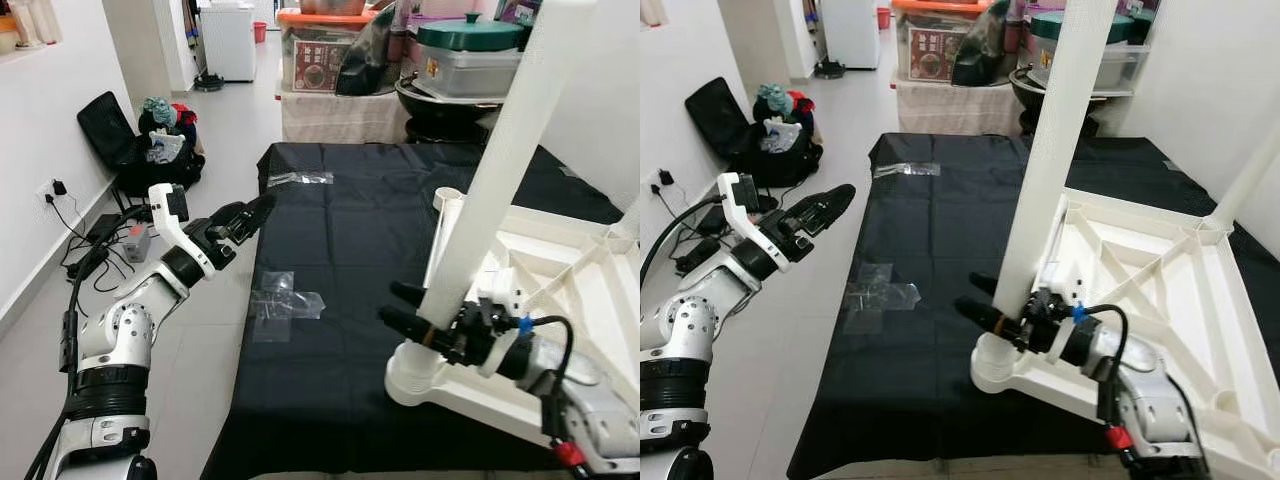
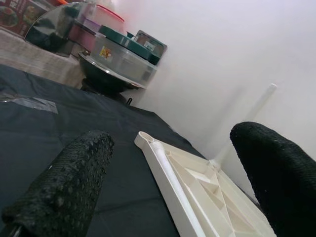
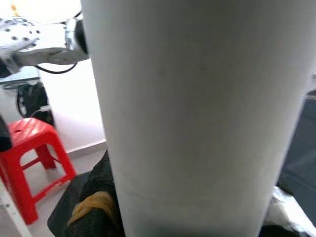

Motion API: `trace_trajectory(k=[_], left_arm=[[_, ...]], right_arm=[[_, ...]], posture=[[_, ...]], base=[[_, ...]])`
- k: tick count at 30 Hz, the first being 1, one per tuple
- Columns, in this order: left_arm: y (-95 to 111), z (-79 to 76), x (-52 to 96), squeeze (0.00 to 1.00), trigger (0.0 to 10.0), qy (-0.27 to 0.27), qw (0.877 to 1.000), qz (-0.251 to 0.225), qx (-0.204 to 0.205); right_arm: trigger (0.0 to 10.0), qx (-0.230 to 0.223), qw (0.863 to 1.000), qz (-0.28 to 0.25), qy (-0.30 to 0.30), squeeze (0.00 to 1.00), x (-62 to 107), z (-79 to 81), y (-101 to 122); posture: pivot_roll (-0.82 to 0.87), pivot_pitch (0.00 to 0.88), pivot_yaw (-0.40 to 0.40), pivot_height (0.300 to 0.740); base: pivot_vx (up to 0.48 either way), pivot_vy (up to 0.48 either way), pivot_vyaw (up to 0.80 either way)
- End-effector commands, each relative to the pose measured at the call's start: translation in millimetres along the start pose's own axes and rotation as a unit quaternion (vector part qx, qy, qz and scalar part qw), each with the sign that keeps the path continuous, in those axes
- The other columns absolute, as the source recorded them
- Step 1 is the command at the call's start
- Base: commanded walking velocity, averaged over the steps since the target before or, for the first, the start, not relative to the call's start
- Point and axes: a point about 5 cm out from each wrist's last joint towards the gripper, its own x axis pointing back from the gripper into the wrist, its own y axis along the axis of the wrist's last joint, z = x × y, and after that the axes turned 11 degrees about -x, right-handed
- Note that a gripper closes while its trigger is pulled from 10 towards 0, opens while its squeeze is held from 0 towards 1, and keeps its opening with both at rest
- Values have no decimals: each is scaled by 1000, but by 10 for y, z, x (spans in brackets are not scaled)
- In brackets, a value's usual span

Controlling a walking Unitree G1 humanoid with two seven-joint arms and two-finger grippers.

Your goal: Building children table

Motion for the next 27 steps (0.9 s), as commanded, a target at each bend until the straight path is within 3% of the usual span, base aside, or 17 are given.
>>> trace_trajectory(k=[1,15,21,27], left_arm=[[-28,41,28,0,10000,11,1000,7,12],[-95,25,9,0,10000,11,1000,14,19],[-77,48,35,0,10000,13,1000,13,19],[-86,43,36,0,10000,13,1000,12,21]], right_arm=[[0,-6,999,-6,49,0,-81,116,-21],[0,6,993,38,108,0,-177,191,-61],[0,42,995,25,89,0,-112,53,212],[0,57,995,29,74,0,-25,-27,322]], posture=[[61,0,-40,740],[59,0,-40,740],[56,0,-43,740],[53,0,-45,740]], base=[[0,0,0],[0,0,0],[0,0,0],[0,0,0]])
